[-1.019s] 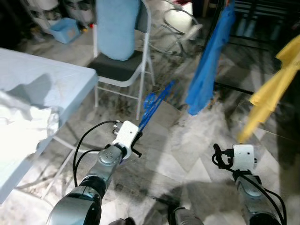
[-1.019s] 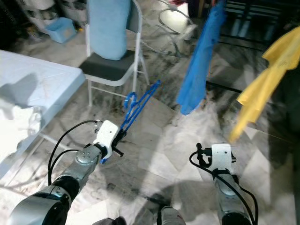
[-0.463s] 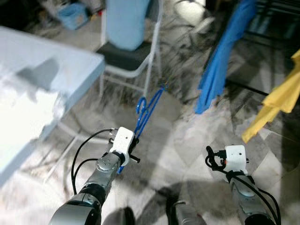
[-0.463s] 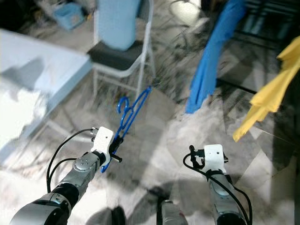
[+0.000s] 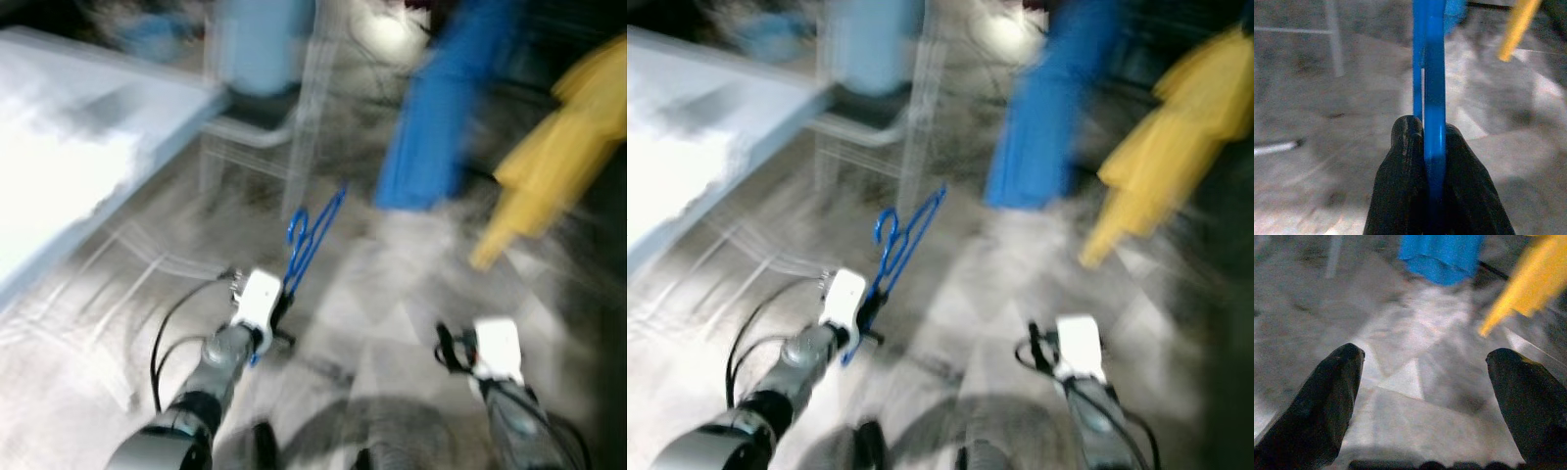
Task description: Hang hanger
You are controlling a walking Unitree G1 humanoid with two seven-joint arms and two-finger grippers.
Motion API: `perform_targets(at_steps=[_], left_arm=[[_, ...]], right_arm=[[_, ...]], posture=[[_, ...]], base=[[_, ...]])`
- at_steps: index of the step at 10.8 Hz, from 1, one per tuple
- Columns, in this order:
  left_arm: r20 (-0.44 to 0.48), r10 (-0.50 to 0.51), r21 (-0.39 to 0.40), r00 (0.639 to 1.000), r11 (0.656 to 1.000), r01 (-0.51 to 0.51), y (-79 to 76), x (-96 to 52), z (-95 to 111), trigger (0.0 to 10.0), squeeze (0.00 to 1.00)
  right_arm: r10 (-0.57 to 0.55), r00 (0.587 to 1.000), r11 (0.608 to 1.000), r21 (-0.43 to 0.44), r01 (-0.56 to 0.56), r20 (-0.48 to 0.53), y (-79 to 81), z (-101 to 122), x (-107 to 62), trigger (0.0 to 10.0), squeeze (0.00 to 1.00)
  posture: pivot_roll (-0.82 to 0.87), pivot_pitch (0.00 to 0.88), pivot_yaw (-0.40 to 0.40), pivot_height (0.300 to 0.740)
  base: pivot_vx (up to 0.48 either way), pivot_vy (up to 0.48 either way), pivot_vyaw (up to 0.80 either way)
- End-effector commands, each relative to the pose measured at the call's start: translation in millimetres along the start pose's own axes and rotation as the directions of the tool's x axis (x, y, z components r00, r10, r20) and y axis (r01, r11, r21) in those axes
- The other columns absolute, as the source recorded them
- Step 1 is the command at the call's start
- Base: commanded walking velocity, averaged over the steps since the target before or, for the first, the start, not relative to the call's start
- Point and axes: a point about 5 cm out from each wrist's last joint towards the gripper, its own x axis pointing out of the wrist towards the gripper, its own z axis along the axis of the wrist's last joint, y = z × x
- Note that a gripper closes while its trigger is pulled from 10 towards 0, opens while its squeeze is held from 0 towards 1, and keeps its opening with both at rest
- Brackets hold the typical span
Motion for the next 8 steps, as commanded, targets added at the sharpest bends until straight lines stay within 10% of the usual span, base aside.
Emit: perform_targets(at_steps=[1, 8], left_arm=[[-0.005, -0.018, -0.014, 1.000, 1.000, 0.018, -0.4, -1.5, -2.9, 10.0, 0.00], [0.043, 0.020, -0.082, 0.999, 0.996, -0.017, 5.2, -7.9, -6.2, 10.0, 0.00]], right_arm=[[-0.002, 1.000, 1.000, 0.008, 0.002, -0.019, -2.1, -7.8, -6.4, 10.0, 0.00], [0.015, 1.000, 1.000, 0.012, -0.015, -0.016, 6.0, -7.1, -7.1, 10.0, 0.00]], posture=[[-0.20, 0.169, 0.049, 0.740], [-0.19, 0.173, 0.054, 0.740]], base=[[0.000, 0.000, 0.00], [0.000, 0.000, -0.34]])
